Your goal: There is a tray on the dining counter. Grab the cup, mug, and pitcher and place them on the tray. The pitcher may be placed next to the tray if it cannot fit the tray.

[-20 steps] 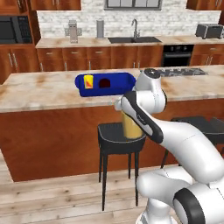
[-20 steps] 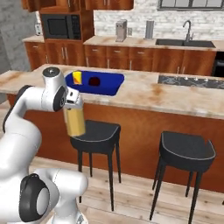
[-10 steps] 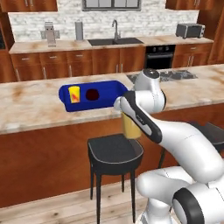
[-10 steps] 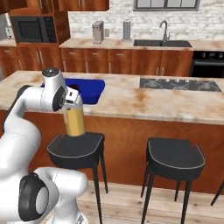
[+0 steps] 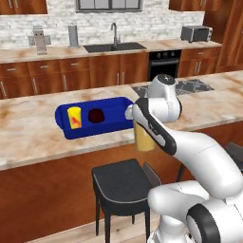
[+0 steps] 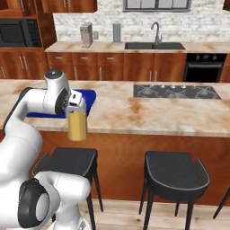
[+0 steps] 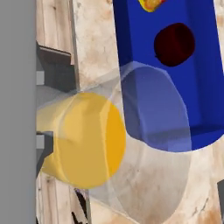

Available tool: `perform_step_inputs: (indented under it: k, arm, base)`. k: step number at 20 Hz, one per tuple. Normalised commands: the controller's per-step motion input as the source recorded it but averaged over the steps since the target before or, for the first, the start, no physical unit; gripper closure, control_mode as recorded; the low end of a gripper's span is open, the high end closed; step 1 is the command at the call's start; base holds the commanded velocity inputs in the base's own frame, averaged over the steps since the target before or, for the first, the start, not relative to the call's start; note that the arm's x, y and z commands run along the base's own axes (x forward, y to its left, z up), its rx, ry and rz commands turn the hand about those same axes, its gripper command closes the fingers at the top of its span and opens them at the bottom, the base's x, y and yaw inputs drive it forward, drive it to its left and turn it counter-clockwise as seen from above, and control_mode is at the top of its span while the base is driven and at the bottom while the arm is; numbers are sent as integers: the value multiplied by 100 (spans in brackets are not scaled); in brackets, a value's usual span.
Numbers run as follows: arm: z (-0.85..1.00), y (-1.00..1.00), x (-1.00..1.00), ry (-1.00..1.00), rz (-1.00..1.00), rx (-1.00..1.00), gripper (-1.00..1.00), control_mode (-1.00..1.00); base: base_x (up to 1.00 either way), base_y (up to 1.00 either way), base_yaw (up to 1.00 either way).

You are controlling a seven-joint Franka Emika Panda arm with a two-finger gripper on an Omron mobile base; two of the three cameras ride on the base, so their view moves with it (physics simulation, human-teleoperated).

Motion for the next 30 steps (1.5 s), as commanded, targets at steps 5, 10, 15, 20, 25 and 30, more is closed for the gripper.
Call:
perform_step_inputs:
  k: [5,10,15,20,25,30]
  arm:
    - [0,0,0,0,0,0,100,100]
    - [0,0,0,0,0,0,100,100]
    - [0,0,0,0,0,0,100,100]
    - [0,0,14,0,0,1,100,-100]
    - [13,3,21,-4,4,7,100,-100]
    - [26,8,13,-12,10,4,100,-100]
  base:
    - [36,3,0]
    - [7,0,14]
    - [22,0,22]
    - [21,0,2]
    - [0,0,0]
    - [0,0,0]
